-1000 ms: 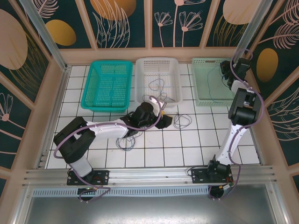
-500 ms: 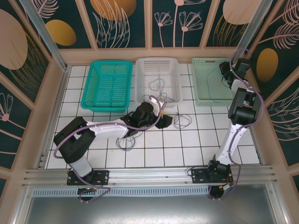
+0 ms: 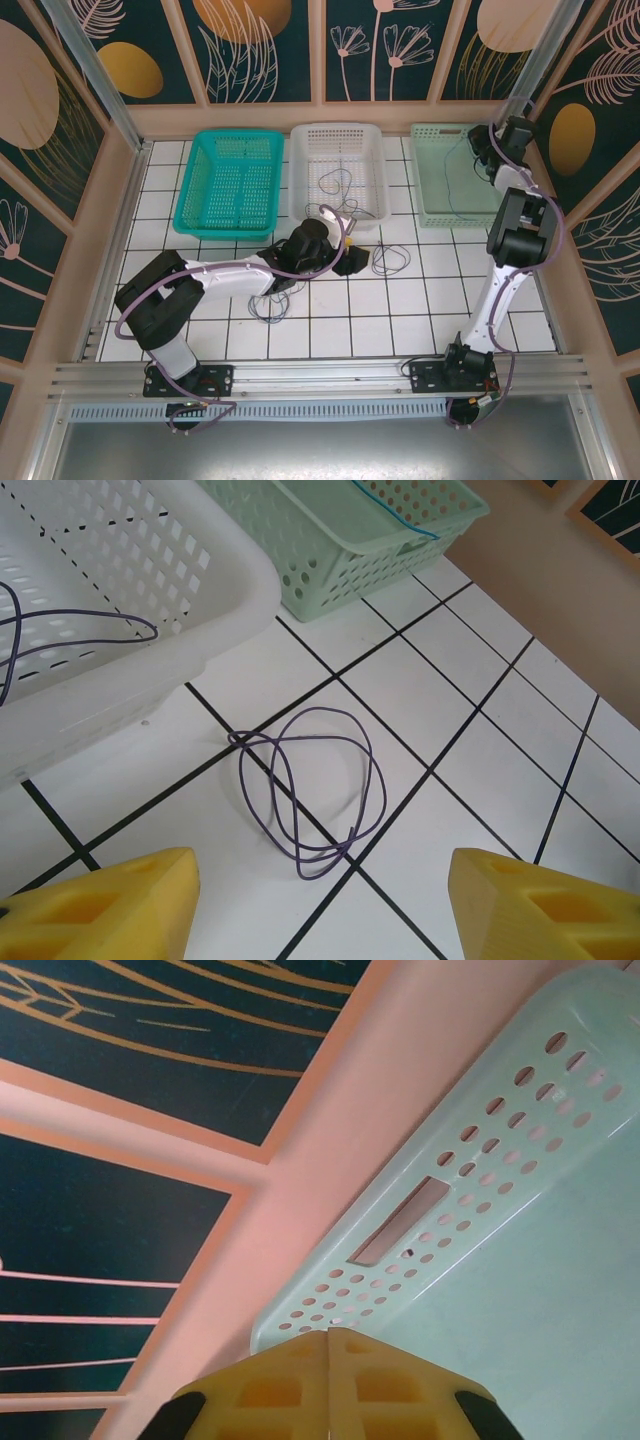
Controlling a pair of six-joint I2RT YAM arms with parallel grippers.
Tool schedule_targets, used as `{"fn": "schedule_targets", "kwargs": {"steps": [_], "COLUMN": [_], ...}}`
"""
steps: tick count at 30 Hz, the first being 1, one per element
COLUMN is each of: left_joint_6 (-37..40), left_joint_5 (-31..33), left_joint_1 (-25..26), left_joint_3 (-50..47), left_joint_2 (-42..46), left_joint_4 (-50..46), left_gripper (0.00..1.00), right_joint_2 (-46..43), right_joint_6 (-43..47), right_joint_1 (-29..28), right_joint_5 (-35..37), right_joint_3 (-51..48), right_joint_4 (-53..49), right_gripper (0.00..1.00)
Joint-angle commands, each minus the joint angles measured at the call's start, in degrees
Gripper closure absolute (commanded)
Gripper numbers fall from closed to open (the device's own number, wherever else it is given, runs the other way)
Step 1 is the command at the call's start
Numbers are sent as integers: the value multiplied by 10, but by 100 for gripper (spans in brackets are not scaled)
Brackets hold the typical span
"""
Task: Untangle the cables
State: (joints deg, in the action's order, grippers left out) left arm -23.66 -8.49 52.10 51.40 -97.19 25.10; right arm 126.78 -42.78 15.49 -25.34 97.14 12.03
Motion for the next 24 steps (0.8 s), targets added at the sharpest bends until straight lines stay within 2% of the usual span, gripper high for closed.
{"fn": "schedule_targets", "kwargs": {"steps": [1,3,4,6,7,8,12,16,18,20,24], "left_joint_6": [-4,-5,-4,-4,-4,-4,-7,-7,-6,-5,-5], "left_joint_5": [6,9,10,12,13,13,10,3,3,3,-4], "left_joint_1": [-2,-2,-3,-3,-3,-3,-3,-3,-3,-2,-2], "left_joint_3": [12,12,11,10,11,11,12,14,12,11,12], "left_joint_2": [2,2,4,3,3,4,2,8,14,17,19], "left_joint_4": [9,6,5,5,5,6,10,8,9,12,10], "left_gripper": [32,30,30,27,26,26,23,22,22,22,21], "right_joint_2": [23,26,26,23,21,17,-22,-33,-22,-4,12], "right_joint_6": [58,75,83,99,111,122,145,175,197,224,275], "right_joint_1": [-5,-6,-6,-6,-7,-8,-10,-12,-12,-13,-25], "right_joint_5": [19,22,23,25,31,34,56,126,124,106,118], "right_joint_3": [21,23,23,29,36,39,11,30,52,75,102], "right_joint_4": [-61,-72,-78,-93,-109,-117,-121,-217,-268,-320,-394], "right_gripper": [73,64,56,32,25,23,18,19,23,34,40]}}
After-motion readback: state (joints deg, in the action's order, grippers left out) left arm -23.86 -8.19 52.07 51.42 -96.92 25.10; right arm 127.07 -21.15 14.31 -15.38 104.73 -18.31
